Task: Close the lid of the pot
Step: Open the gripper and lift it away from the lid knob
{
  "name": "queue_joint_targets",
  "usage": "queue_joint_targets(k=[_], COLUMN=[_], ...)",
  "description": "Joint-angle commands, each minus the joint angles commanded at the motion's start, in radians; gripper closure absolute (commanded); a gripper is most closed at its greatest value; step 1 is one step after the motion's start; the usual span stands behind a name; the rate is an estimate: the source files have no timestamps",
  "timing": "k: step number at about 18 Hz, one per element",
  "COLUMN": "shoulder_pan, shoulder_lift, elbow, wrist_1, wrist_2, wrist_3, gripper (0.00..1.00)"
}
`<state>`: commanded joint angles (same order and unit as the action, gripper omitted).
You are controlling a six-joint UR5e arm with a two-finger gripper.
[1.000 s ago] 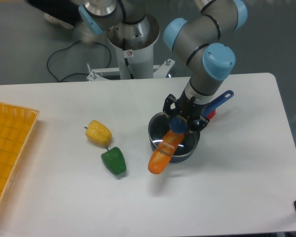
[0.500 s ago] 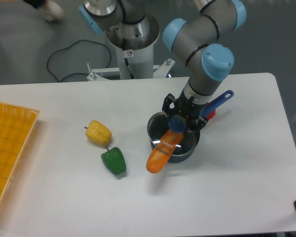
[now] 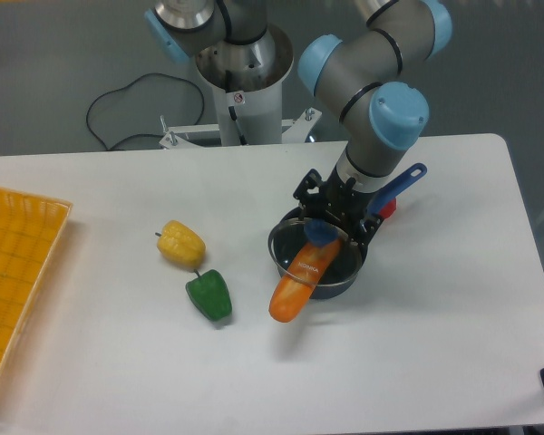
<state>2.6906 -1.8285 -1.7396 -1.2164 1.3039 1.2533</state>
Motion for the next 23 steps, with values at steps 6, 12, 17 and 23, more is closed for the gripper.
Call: queue_joint_targets(k=[6,12,17,23], shoulder_pan=[0.009,0.044,0.037,0.057], shoulder_lift=[0.002,0.011,0.051,0.15], elbow=[0.123,0.176,0.17,0.121], wrist_1=[0.0,-0.012,-0.103,-0.132], wrist_2=[-0.002,0.043,0.189,0.201], wrist_3=[0.002,0.049,0.225,0.445], gripper=[0.0,0.0,0.0,0.0])
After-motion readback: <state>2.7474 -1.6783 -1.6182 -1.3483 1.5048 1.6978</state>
